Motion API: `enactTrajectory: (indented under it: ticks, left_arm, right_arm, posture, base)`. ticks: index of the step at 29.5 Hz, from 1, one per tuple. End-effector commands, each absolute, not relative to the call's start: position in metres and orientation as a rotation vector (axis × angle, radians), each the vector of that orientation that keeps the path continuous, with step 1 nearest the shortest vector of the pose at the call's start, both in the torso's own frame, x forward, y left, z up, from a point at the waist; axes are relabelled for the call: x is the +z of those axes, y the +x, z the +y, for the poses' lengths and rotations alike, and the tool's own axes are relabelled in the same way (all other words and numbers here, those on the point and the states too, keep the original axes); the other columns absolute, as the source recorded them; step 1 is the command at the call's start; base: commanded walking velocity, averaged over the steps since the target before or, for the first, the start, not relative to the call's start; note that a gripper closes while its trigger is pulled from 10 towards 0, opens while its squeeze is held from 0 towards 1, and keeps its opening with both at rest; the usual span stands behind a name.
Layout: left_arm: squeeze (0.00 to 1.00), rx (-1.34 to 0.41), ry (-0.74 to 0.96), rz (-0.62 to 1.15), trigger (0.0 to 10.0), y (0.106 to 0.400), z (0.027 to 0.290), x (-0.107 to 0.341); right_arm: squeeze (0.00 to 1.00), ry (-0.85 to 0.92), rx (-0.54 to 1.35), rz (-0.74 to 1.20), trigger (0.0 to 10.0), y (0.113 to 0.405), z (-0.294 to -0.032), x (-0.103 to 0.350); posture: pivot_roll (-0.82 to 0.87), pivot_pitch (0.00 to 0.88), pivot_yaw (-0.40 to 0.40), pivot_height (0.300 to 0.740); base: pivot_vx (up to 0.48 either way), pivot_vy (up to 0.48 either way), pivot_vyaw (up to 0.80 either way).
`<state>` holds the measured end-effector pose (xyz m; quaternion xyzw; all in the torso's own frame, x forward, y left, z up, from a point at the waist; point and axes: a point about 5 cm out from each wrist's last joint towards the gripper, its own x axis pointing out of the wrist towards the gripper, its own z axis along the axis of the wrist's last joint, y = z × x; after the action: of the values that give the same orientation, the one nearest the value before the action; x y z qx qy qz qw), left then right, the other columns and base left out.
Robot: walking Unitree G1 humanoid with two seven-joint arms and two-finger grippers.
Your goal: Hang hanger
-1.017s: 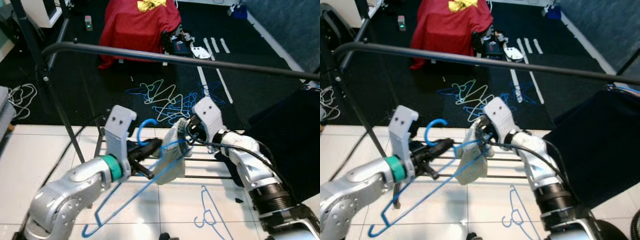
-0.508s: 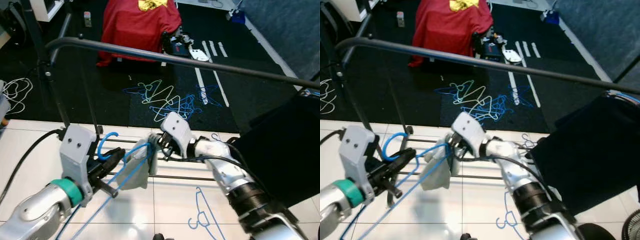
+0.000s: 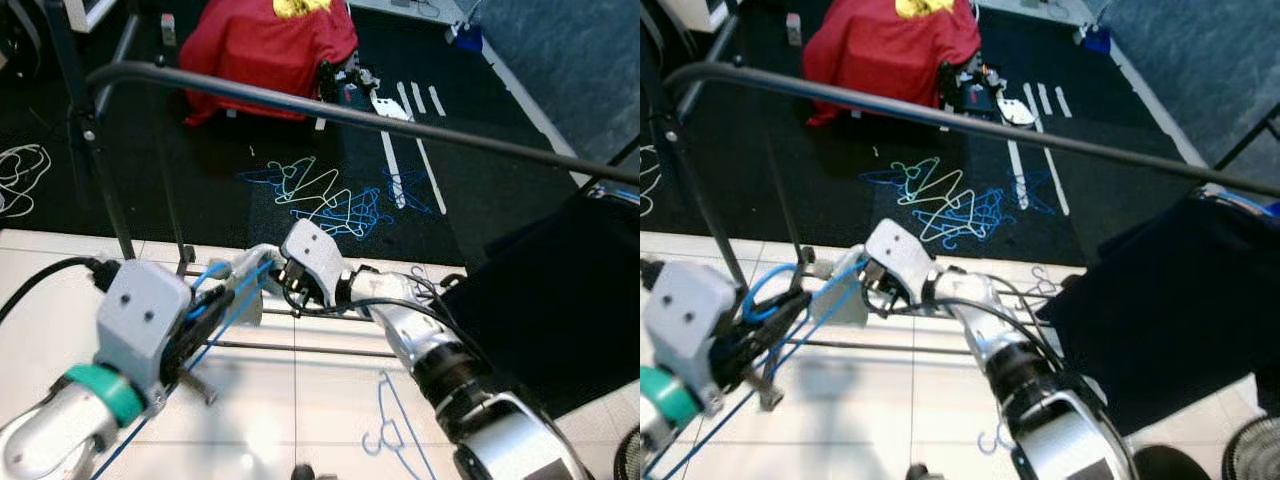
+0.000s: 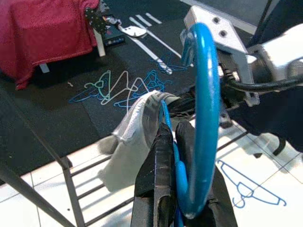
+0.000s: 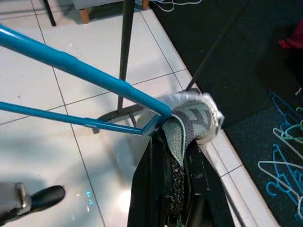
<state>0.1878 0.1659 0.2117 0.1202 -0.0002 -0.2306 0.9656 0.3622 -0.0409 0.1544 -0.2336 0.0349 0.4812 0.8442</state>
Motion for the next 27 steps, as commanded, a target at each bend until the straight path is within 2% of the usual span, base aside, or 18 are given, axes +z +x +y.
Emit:
enactTrajectory:
  ticks: [1,6,10,18,27]
  left_arm:
    - [0.00,-0.514,0.236,0.010,10.0,0.181,0.162,0.210]
    - [0.00,-0.513,0.214,0.032,10.0,0.173,0.160,0.204]
    - [0.00,-0.484,0.172,0.006,10.0,0.180,0.151,0.205]
    - [0.00,-0.456,0.164,-0.001,10.0,0.189,0.146,0.203]
    - [0.00,-0.399,0.246,-0.022,10.0,0.193,0.155,0.204]
  right_arm:
    - [0.00,-0.532,1.015,0.087,10.0,0.363,-0.045,0.150]
    - [0.00,-0.673,0.948,0.083,10.0,0.375,-0.068,0.156]
    - [0.00,-0.702,0.986,0.080,10.0,0.376,-0.078,0.159]
    - [0.00,-0.689,1.072,0.057,10.0,0.371,-0.079,0.161]
    - [0.00,-0.661,1.100,0.034,10.0,0.371,-0.075,0.164]
  posture:
    - [0.15,0.144,-0.140,0.740]
    - [0.14,0.156,-0.137,0.740]
    - [0.12,0.154,-0.124,0.740]
    - [0.11,0.151,-0.119,0.740]
    - [0.11,0.150,-0.112,0.740]
  base:
    - [0.000,0.000,0.00]
    - [0.000,0.000,0.00]
    - [0.000,0.000,0.00]
    - [0.000,0.000,0.00]
    - [0.000,0.000,0.00]
